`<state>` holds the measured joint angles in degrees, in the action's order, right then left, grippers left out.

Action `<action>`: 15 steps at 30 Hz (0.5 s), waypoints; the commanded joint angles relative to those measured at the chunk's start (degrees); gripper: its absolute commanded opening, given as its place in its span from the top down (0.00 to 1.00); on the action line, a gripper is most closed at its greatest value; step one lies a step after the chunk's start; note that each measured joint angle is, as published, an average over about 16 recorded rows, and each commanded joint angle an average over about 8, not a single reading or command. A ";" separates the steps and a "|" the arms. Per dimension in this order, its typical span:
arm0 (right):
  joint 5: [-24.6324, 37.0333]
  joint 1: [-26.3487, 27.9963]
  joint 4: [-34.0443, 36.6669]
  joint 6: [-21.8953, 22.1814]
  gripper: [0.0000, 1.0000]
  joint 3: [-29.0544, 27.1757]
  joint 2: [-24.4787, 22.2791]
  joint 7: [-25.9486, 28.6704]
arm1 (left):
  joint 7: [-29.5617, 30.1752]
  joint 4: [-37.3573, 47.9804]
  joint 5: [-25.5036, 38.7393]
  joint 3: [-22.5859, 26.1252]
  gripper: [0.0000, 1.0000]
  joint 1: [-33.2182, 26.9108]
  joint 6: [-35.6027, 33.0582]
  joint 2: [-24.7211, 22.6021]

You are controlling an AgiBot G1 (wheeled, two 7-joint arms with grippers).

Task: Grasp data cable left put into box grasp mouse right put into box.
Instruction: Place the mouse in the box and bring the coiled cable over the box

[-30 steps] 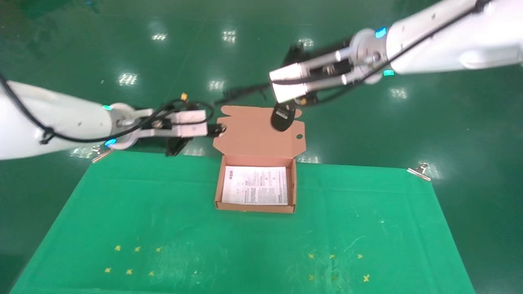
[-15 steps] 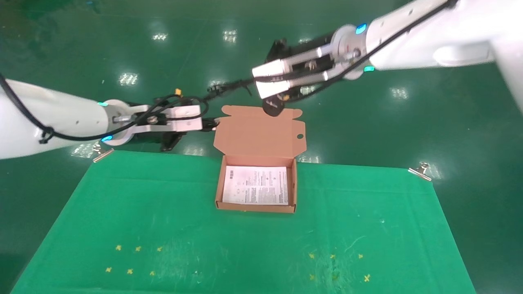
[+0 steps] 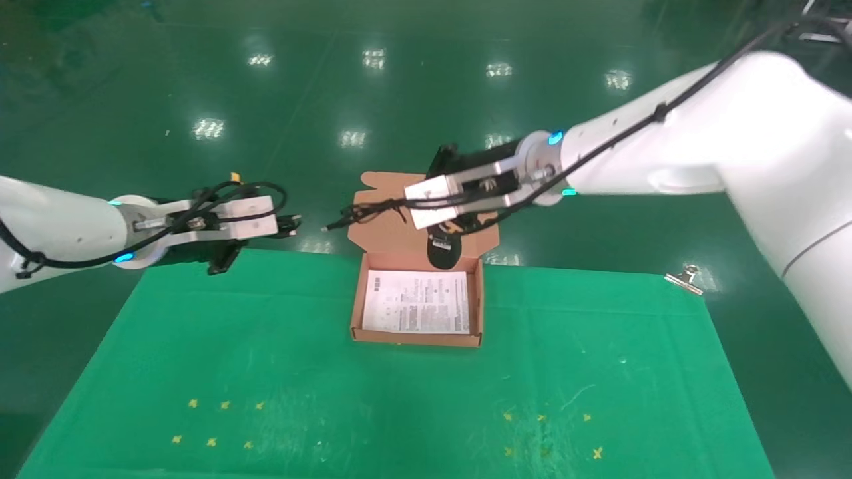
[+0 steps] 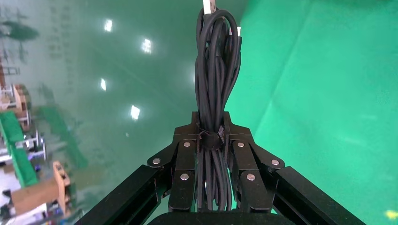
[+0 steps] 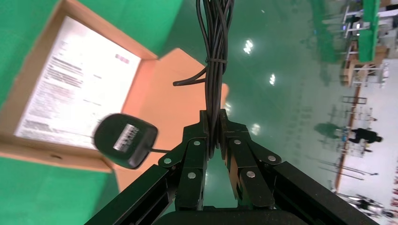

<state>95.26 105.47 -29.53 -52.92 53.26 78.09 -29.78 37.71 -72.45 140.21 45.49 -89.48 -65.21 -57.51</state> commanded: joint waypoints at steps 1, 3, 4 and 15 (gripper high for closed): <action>-0.80 -0.75 0.27 0.41 1.00 0.70 0.16 -0.28 | 1.00 -0.69 0.57 -0.03 1.00 0.21 -0.71 0.31; -1.79 -1.43 0.40 0.95 1.00 1.62 0.24 -0.26 | 1.32 -1.08 0.77 -0.02 1.00 0.31 -0.89 0.36; -2.29 -1.77 0.45 1.24 1.00 2.11 0.29 -0.23 | 1.44 -1.21 0.84 -0.02 1.00 0.35 -0.95 0.38; -8.36 -5.34 -1.14 4.59 1.00 8.20 0.57 0.65 | 1.86 -1.71 1.12 -0.01 1.00 0.49 -1.16 0.45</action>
<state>86.97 100.12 -30.64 -47.53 61.41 78.64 -29.21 39.55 -74.14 141.32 45.48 -88.99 -66.36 -57.06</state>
